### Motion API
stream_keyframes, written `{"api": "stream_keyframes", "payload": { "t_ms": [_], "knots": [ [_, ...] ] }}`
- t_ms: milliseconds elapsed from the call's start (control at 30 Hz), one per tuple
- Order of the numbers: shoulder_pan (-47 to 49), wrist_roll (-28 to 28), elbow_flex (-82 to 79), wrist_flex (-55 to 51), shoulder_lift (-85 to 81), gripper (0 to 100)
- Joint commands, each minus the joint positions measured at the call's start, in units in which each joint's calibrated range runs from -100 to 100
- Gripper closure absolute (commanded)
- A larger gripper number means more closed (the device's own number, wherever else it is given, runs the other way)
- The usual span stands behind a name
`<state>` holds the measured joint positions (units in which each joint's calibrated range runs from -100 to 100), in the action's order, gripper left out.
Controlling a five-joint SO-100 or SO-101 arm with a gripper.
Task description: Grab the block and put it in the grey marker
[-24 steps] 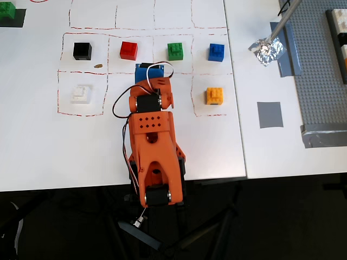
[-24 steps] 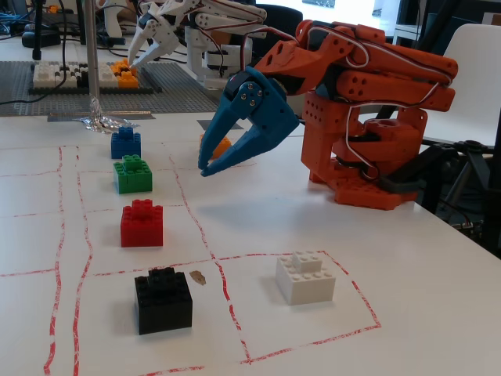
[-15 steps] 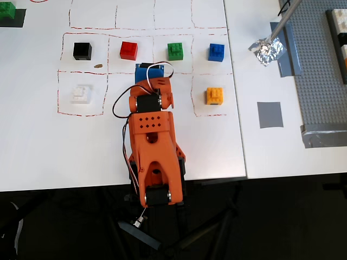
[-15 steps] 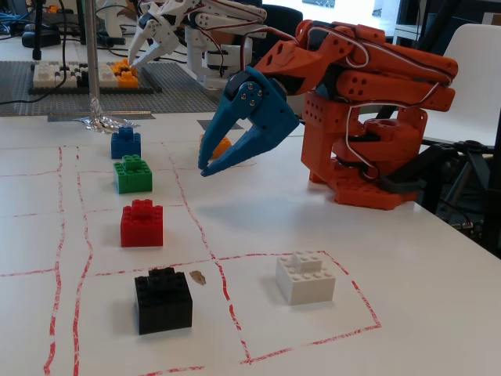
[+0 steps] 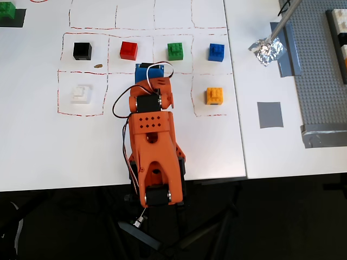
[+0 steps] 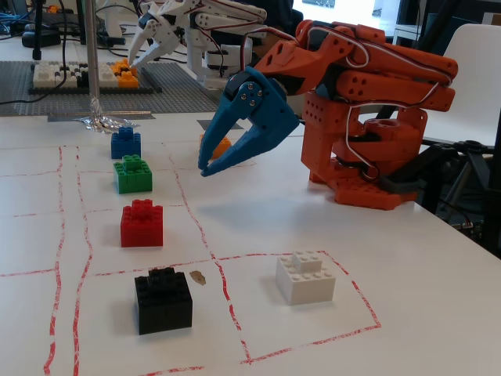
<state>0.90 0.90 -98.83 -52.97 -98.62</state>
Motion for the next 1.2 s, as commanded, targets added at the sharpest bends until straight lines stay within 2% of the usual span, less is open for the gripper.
{"api": "stream_keyframes", "payload": {
  "t_ms": [0,167,800,933,1167],
  "knots": [
    [-2.4,-0.4,0.6,1.3,0.4,100],
    [-0.2,-1.2,7.1,1.1,7.8,100],
    [10.8,2.8,44.5,-8.0,43.6,99],
    [12.6,3.6,53.3,-11.4,52.1,96],
    [13.5,6.0,68.7,-20.8,68.8,78]
  ]
}}
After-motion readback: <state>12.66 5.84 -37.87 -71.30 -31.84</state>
